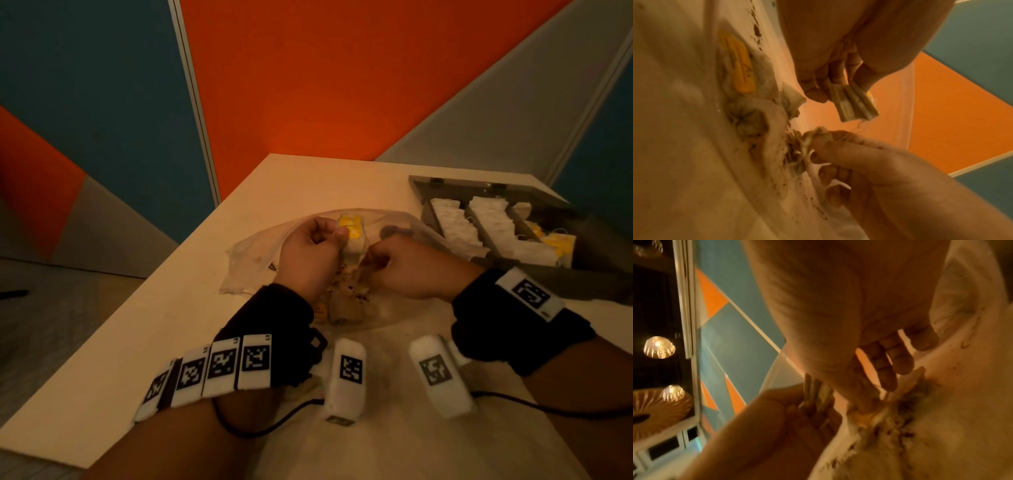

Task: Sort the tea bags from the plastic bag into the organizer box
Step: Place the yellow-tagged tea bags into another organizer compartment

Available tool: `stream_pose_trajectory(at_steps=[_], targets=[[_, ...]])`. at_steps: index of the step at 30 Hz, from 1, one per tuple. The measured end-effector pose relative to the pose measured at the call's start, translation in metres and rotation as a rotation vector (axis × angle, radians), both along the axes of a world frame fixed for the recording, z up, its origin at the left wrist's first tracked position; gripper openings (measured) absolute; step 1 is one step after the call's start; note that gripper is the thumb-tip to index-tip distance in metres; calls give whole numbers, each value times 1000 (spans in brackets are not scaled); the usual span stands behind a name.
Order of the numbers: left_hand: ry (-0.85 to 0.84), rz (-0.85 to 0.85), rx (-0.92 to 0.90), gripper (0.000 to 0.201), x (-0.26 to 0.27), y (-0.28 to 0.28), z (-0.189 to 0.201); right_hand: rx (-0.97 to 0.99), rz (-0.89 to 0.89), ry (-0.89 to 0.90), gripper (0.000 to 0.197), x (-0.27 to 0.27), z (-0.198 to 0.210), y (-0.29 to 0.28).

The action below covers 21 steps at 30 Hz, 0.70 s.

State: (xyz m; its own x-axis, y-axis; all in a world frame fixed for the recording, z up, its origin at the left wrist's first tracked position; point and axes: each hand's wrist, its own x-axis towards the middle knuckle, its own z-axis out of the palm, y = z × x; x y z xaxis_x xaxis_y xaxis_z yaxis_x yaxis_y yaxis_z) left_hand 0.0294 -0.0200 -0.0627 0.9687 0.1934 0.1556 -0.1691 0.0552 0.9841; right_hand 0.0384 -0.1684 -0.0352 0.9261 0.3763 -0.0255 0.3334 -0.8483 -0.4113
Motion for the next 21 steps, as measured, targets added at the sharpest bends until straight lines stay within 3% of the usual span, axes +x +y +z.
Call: stream_pose_trajectory(at_steps=[3,5,7,12,18,21], targets=[[18,17,0,18,2,1,-1,114,-120,121,11,5,8,-4],[22,12,3,19,2,1,-1,186,-183,213,22,5,12,-6],[26,10,9,19,2,1,-1,229,-204,226,28,5,14,-10],[27,13,5,19,3,1,-2,202,-252,189,20,4,10,-13],[27,9,23,17,2,2,-2,-119,-87,17,6,-4,12,-17],[28,2,41,17,2,1,-2,-299,22,-36,29,-2,9,-16]])
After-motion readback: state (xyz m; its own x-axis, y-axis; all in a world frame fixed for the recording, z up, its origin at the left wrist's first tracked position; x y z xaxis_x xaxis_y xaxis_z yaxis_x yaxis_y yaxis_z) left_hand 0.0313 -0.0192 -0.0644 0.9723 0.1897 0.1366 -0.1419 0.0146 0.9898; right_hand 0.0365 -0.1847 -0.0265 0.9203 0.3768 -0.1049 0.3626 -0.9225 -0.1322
